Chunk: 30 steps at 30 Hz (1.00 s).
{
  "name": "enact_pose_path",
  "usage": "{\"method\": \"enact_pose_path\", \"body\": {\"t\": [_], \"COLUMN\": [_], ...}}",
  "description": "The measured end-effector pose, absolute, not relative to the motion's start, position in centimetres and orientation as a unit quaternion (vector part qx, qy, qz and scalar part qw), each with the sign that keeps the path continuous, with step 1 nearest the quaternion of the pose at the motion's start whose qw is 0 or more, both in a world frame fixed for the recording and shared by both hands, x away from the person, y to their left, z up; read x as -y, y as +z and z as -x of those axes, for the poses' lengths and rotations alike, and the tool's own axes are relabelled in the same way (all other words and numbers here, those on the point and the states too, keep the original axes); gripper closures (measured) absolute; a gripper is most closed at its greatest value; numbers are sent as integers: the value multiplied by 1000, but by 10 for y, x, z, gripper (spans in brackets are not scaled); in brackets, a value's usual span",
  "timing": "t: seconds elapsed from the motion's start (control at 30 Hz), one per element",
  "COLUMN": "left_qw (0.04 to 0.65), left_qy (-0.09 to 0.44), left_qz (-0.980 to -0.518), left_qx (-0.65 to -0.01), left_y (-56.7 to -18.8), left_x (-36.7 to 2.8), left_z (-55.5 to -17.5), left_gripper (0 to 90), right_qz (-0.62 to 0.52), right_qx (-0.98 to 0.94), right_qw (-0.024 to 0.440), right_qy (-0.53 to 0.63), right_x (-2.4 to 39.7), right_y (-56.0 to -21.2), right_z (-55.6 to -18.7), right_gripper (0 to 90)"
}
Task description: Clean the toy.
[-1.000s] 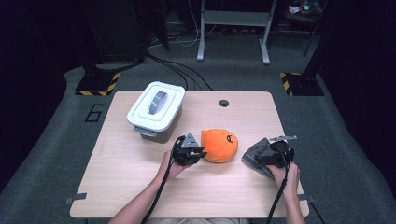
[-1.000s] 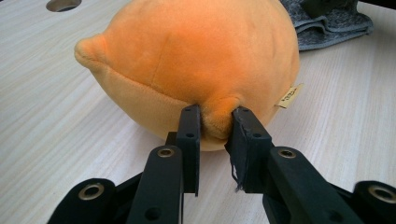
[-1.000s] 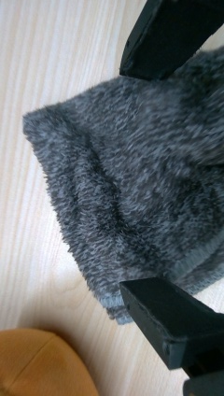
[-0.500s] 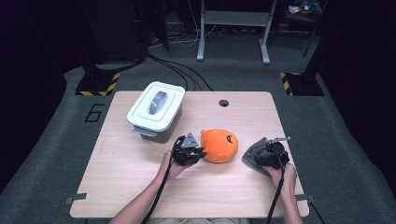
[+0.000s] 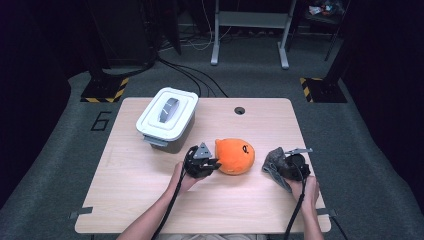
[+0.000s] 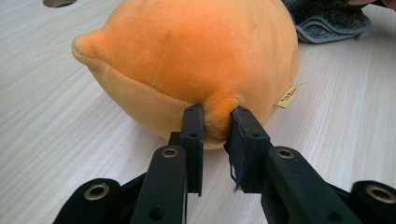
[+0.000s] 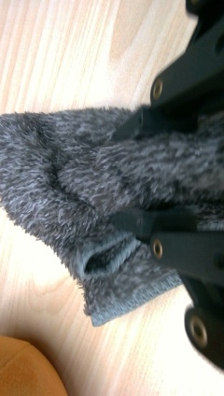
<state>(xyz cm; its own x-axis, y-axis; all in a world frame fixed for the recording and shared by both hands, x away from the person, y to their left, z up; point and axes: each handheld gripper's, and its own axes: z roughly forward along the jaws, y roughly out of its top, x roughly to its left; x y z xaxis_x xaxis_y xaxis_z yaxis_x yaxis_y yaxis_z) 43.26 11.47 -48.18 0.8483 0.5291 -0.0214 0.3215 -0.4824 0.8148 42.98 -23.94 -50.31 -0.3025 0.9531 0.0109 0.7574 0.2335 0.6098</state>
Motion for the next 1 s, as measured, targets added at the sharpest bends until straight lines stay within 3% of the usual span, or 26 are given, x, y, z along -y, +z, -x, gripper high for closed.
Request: {"method": "enact_pose_path", "body": {"t": [0.1,0.43,1.0], "left_qw": [444,443,435], "left_qy": [117,113,117], "left_qz": [-853,-855,-862], "left_qx": [-249,-245,-233], "left_y": [-482,-482,-480], "left_x": [-115,-115,-115], "left_z": [-433,-433,-432], "left_gripper": [760,761,767], "right_qz": [-559,-538,-506], "right_qx": [-761,-751,-728], "right_qw": [196,200,179], "right_qy": [265,325,427], "right_x": [239,247,235], "right_y": [-503,-493,-437], "right_z": [-429,-422,-428], "right_gripper": [711,713,712]}}
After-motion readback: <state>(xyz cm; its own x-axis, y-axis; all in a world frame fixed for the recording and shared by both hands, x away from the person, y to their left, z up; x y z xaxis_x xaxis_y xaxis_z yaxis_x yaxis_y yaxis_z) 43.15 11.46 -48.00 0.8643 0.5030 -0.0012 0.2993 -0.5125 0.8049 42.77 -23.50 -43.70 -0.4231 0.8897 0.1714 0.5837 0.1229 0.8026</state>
